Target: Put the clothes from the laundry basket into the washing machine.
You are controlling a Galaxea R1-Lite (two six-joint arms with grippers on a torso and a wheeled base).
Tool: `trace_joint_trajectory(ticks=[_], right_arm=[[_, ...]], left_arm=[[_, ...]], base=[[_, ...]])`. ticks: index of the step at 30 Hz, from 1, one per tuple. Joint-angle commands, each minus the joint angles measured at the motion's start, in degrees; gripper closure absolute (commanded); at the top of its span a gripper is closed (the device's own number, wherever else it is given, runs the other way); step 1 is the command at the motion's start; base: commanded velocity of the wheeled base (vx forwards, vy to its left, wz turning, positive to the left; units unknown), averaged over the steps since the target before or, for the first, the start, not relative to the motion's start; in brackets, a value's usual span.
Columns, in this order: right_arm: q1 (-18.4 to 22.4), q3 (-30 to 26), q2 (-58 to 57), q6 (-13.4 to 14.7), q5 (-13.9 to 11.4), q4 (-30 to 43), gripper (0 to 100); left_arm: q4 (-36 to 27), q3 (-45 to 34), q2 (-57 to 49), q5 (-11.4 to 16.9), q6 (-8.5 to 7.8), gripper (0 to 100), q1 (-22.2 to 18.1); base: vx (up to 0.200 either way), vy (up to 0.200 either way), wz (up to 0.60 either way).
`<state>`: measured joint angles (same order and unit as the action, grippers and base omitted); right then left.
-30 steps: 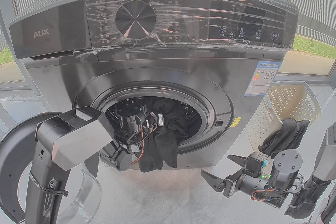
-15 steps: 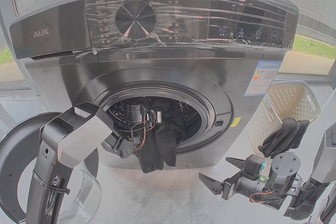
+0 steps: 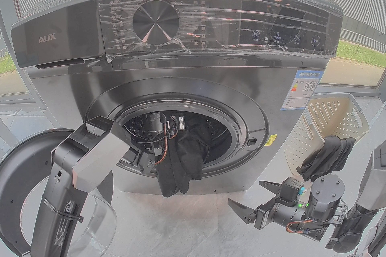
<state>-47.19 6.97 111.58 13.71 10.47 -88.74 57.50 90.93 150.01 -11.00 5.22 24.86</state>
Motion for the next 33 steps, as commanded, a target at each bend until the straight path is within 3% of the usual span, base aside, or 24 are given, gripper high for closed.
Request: trace_joint_trajectory(ticks=[1, 3, 8, 12, 16, 33], right_arm=[[0.0, 0.0, 0.1, 0.1, 0.0, 0.0, 0], [0.0, 0.0, 0.1, 0.1, 0.0, 0.1, 0], [0.0, 0.0, 0.1, 0.1, -0.1, 0.1, 0], [0.0, 0.1, 0.1, 0.0, -0.1, 0.1, 0], [0.0, 0.1, 0.2, 0.0, -0.1, 0.1, 0], [-0.4, 0.0, 0.5, 0.0, -0.1, 0.1, 0]], left_arm=[[0.1, -0.1, 0.0, 0.0, 0.58, 0, 0.3], [-0.4, -1.5, -1.1, 0.0, 2.08, 0, 0.8], [-6.0, -11.0, -9.6, 0.9, 2.43, 0, 3.4], [-12.1, -17.2, -15.5, 3.3, 1.99, 0, 4.9], [-13.3, -20.7, -16.5, 3.6, 1.29, 0, 6.0], [-12.6, -21.6, -8.4, 3.5, 0.85, 0, 5.6]], base=[[0.0, 0.0, 0.0], [0.0, 0.0, 0.0], [0.0, 0.0, 0.0], [0.0, 0.0, 0.0], [0.0, 0.0, 0.0], [0.0, 0.0, 0.0]])
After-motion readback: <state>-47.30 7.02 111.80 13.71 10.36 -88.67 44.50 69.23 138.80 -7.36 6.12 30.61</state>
